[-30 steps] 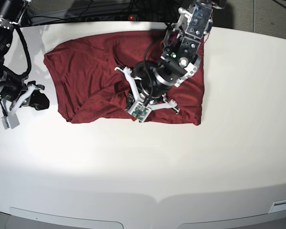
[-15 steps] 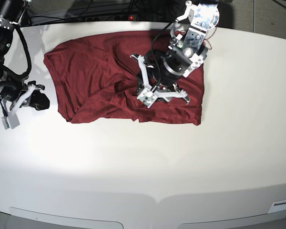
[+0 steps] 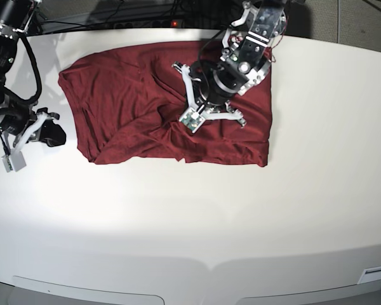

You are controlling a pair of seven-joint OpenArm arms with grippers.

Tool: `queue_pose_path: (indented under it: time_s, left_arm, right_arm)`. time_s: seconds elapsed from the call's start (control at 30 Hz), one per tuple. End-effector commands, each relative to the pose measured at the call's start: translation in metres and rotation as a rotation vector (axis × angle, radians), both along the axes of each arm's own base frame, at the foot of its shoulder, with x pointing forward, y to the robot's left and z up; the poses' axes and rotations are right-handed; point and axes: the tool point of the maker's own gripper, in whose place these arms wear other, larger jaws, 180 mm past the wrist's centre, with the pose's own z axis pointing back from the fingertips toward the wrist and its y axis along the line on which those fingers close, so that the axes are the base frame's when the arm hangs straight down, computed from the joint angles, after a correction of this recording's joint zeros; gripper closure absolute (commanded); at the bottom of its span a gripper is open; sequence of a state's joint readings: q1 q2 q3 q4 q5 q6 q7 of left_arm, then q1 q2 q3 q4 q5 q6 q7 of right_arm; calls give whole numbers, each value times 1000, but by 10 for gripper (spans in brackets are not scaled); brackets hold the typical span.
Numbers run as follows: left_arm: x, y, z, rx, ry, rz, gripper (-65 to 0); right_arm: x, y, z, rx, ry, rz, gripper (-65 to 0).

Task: Fold the T-shirt properly
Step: 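Pull and smooth the bunched fabric with the left gripper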

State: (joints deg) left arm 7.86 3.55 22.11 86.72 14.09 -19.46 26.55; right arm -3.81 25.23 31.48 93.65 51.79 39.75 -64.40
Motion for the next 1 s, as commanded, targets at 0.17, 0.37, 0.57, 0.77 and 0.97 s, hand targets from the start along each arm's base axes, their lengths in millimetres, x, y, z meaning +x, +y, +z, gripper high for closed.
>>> queue_pose_path:
  time_s: [0.17, 0.37, 0.57, 0.77, 0.97]
  left_arm:
    - [28, -33, 44, -148, -70, 22, 0]
    - [53, -38, 71, -204, -158, 55, 0]
    - [61, -33, 75, -204, -179, 90, 0]
    - [52, -30, 58, -127, -105, 67, -126]
    - [34, -38, 43, -63, -43, -54, -211]
  right_arm:
    - [8, -3, 16, -3, -55, 7, 0]
    - [8, -3, 16, -4, -54, 7, 0]
    - [8, -3, 16, -3, -54, 7, 0]
    - [8, -3, 16, -3, -55, 7, 0]
    - [8, -3, 16, -3, -55, 6, 0]
